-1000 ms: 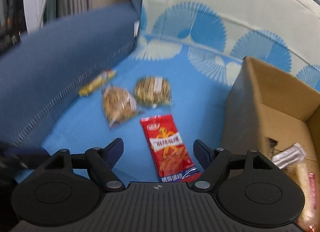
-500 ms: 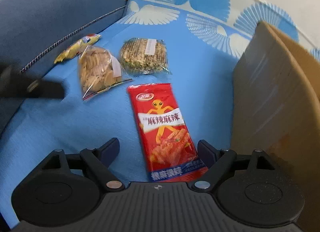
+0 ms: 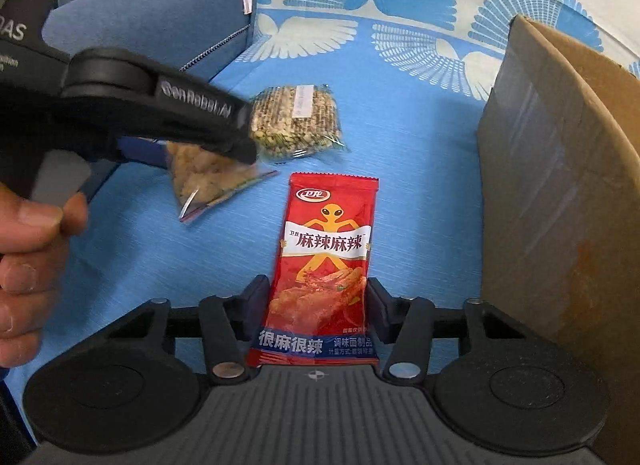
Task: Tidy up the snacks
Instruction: 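Grasp the red spicy strip packet with the right tool while the left tool grasps the cookie bag, then lift the red packet with the right tool while the left tool lifts the cookie bag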
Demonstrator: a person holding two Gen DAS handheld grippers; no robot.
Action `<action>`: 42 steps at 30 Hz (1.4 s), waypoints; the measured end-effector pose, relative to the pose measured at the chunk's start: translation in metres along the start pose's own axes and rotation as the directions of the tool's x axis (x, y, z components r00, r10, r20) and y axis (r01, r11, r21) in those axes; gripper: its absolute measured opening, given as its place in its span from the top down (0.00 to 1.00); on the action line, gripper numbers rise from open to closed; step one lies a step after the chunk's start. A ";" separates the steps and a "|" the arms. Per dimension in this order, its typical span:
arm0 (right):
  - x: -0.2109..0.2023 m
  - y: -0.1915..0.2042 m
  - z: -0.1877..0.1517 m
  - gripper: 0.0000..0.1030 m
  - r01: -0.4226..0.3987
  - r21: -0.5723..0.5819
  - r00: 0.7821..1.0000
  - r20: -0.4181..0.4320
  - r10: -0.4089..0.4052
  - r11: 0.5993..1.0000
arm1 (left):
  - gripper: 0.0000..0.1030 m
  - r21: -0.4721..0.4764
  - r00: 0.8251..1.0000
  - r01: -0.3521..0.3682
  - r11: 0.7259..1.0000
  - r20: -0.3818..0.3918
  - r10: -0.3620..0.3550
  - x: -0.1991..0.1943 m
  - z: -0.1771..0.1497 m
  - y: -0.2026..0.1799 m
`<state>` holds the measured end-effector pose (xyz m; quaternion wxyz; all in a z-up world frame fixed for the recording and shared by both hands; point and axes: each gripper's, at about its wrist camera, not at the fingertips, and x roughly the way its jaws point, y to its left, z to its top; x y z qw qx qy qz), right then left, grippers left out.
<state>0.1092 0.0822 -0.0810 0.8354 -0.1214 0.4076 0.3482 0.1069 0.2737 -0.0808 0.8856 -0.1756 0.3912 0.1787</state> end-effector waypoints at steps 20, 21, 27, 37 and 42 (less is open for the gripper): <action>-0.069 0.015 -0.018 0.57 -0.057 -0.023 0.998 -0.013 0.057 0.998 | 0.38 -0.017 0.987 0.149 0.989 -0.063 -0.149 -0.111 -0.103 0.043; -0.074 0.017 -0.023 0.57 -0.056 -0.019 0.998 -0.022 0.055 0.998 | 0.38 -0.020 0.984 0.165 0.986 -0.060 -0.166 -0.112 -0.103 0.044; -0.093 0.032 -0.060 0.57 -0.047 -0.008 0.997 -0.064 0.046 0.999 | 0.38 0.010 0.977 0.179 0.984 -0.119 -0.177 -0.103 -0.105 0.038; -0.083 0.032 -0.078 0.50 -0.017 0.031 0.995 -0.096 0.020 0.999 | 0.34 0.052 0.975 0.168 0.984 -0.159 -0.158 -0.096 -0.109 0.032; -0.077 0.027 -0.077 0.37 -0.005 0.059 0.995 -0.099 0.011 0.998 | 0.28 0.020 0.974 0.160 0.987 -0.166 -0.154 -0.094 -0.108 0.036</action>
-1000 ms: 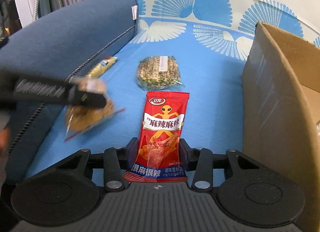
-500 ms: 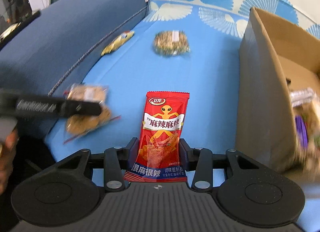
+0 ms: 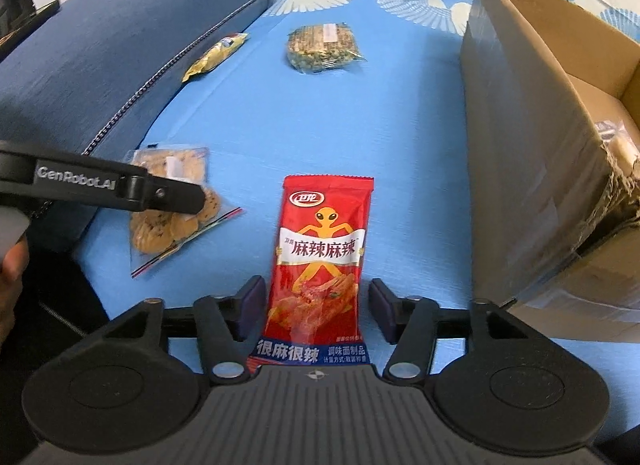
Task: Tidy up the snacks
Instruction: 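Lift the red packet with the right tool while the left tool lifts the cookie bag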
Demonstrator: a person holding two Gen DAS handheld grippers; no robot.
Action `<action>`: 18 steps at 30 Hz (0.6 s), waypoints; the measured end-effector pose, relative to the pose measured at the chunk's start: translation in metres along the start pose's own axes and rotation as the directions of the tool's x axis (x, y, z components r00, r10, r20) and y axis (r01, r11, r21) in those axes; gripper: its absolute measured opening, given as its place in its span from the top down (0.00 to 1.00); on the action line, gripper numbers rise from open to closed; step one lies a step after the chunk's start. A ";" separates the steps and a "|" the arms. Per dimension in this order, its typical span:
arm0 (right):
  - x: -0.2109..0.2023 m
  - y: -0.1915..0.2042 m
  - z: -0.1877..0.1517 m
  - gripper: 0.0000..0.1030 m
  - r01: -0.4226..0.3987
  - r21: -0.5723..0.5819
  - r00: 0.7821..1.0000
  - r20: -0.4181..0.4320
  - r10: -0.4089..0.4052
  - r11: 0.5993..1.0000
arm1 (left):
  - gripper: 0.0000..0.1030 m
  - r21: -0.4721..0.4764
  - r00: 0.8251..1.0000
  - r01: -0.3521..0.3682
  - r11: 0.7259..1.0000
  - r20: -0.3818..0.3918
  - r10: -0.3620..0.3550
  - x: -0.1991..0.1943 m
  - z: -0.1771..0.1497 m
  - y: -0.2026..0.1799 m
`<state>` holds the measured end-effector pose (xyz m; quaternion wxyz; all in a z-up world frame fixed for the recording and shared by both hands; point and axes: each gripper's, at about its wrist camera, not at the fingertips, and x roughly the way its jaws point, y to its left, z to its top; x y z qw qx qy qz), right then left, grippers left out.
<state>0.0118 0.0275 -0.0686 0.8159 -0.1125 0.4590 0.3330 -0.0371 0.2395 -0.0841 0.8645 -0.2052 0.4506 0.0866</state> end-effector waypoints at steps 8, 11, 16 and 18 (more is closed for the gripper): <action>0.003 0.002 -0.005 0.40 0.015 -0.034 1.000 0.002 -0.015 0.999 | 0.25 0.030 1.000 -0.012 0.999 -0.009 0.013 0.003 0.000 -0.007; 0.001 0.002 -0.006 0.46 0.018 -0.035 1.000 0.008 -0.018 0.999 | 0.25 0.028 1.000 -0.012 1.000 -0.007 0.013 0.003 -0.001 -0.007; 0.001 0.001 -0.006 0.52 0.022 -0.036 1.000 0.017 -0.021 0.999 | 0.26 0.019 1.000 -0.007 1.000 -0.004 0.007 0.003 -0.002 -0.005; 0.001 0.001 -0.007 0.53 0.024 -0.043 0.999 0.022 -0.023 0.999 | 0.26 0.021 1.000 -0.008 1.000 -0.004 0.008 0.003 -0.002 -0.005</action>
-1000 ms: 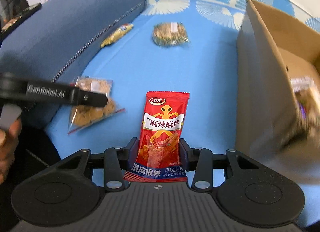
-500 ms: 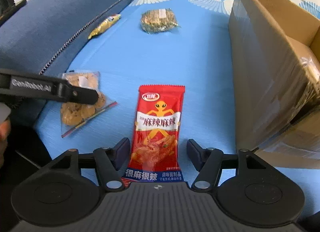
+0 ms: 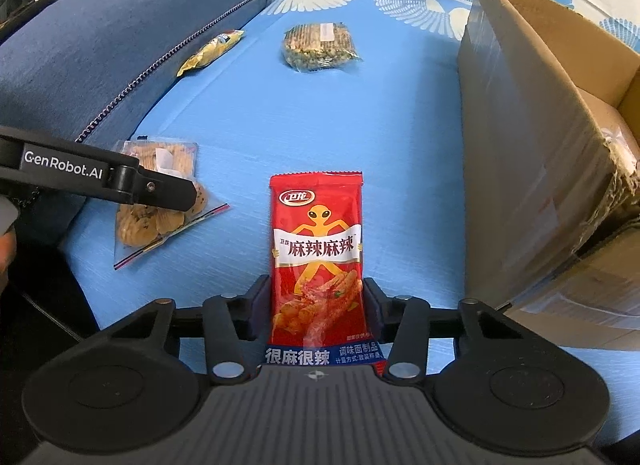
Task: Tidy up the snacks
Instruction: 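Lift the red packet with the right tool while the left tool lifts the cookie bag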
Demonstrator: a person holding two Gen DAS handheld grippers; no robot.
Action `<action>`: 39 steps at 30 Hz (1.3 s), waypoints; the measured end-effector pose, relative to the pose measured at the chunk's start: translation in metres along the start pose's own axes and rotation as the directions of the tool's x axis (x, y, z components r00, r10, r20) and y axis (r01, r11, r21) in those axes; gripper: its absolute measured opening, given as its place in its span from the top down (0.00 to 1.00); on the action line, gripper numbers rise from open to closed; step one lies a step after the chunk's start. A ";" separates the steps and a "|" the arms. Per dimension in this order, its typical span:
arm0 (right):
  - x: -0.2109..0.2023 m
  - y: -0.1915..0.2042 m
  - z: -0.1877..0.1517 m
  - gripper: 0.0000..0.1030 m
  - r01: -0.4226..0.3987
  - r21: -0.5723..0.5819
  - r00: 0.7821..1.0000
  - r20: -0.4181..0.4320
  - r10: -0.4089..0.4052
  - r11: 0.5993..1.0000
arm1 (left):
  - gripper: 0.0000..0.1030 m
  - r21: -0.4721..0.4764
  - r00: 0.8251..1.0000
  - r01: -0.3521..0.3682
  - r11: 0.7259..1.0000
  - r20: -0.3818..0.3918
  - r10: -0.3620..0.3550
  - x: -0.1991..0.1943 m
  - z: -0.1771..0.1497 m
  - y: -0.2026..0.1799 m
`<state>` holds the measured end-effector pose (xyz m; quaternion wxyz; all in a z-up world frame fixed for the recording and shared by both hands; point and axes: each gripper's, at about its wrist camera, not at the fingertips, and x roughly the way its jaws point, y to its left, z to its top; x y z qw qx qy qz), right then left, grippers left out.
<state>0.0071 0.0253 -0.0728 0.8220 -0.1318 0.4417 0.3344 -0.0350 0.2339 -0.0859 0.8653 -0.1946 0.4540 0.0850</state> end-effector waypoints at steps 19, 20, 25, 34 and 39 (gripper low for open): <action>0.000 0.003 -0.002 0.54 0.014 0.002 1.000 0.009 -0.014 1.000 | 0.30 0.002 1.000 -0.004 1.000 0.004 0.004 -0.001 -0.001 0.000; 0.000 0.003 -0.002 0.54 0.014 0.001 1.000 0.010 -0.014 1.000 | 0.30 0.004 1.000 -0.003 1.000 0.006 0.003 -0.001 -0.001 0.000; 0.000 0.003 -0.003 0.55 0.017 -0.004 1.000 0.019 -0.017 1.000 | 0.33 0.021 1.000 0.004 1.000 0.019 -0.005 -0.003 -0.002 -0.002; -0.010 0.005 -0.004 0.56 0.017 -0.005 0.997 0.069 -0.016 1.000 | 0.36 0.027 0.997 0.039 0.999 0.069 -0.041 -0.011 -0.004 -0.002; -0.025 0.004 0.000 0.57 0.015 -0.019 0.992 0.127 -0.013 1.000 | 0.37 0.023 0.993 0.057 0.998 0.101 -0.059 -0.017 -0.005 -0.001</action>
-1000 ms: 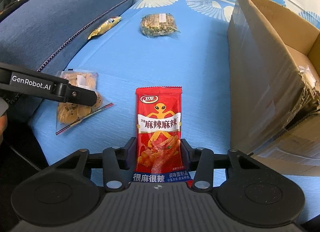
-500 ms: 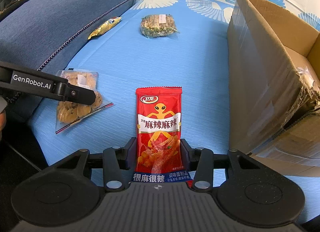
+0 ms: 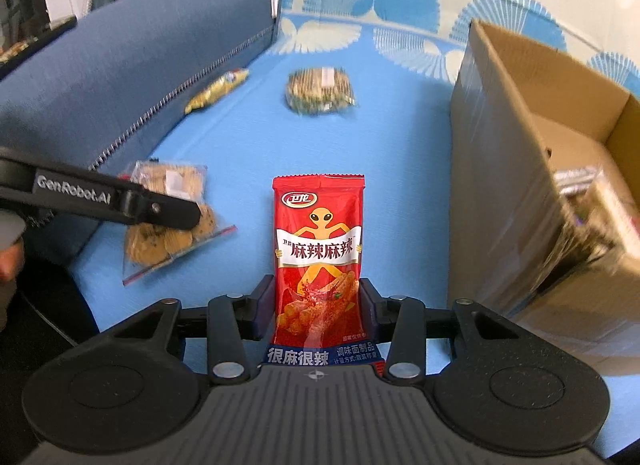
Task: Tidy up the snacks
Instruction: 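Lift the red packet with the right tool while the left tool lifts the cookie bag, then carry the red packet in the right tool while the left tool carries the cookie bag over the box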
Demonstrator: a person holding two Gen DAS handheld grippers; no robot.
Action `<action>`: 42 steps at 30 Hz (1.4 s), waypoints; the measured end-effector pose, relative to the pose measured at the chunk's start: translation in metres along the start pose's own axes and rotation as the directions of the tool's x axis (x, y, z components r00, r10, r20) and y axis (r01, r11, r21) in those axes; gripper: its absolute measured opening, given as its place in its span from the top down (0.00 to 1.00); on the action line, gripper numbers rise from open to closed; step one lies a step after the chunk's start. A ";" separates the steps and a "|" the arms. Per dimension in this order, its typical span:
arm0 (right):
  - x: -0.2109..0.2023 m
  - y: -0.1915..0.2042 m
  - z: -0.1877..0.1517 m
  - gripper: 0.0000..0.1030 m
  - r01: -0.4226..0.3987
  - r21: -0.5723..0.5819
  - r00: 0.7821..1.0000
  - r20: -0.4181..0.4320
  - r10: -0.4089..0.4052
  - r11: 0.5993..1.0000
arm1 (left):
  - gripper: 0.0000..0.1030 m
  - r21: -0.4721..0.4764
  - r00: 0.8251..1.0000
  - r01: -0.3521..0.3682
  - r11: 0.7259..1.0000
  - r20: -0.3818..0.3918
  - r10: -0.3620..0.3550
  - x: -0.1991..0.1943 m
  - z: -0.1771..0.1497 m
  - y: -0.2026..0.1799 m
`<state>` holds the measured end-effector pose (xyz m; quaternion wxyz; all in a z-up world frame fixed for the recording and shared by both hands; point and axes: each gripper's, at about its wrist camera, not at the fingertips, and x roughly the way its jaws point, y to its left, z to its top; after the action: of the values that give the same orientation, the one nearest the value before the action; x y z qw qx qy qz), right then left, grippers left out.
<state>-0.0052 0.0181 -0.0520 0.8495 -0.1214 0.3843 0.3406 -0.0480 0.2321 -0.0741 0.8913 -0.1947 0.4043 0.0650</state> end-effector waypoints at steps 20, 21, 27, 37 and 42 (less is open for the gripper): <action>-0.100 -0.075 0.040 0.57 -0.002 -0.006 0.939 0.344 0.004 1.000 | 0.37 0.047 1.000 -0.001 0.999 0.031 -0.001 -0.005 -0.001 -0.007; -0.100 -0.078 0.036 0.57 -0.003 0.014 0.938 0.346 -0.002 1.000 | 0.37 0.054 0.999 -0.007 0.999 0.033 0.005 -0.006 -0.002 -0.009; -0.101 -0.083 0.029 0.57 -0.029 0.050 0.928 0.373 0.008 0.998 | 0.37 0.060 0.997 -0.030 0.998 0.068 0.025 -0.019 -0.008 -0.017; -0.102 -0.085 0.021 0.57 -0.052 0.018 0.916 0.400 0.040 0.999 | 0.37 -0.060 0.991 -0.065 0.996 0.117 0.072 -0.046 -0.009 -0.017; -0.106 -0.083 0.020 0.57 -0.053 -0.017 0.909 0.414 0.055 0.998 | 0.37 -0.070 0.991 -0.059 0.996 0.115 0.066 -0.053 -0.007 -0.031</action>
<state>0.0120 -0.0852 0.0347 0.9015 -0.0380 0.1977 0.3831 -0.0794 0.2028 -0.0292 0.9041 -0.2071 0.3547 0.1176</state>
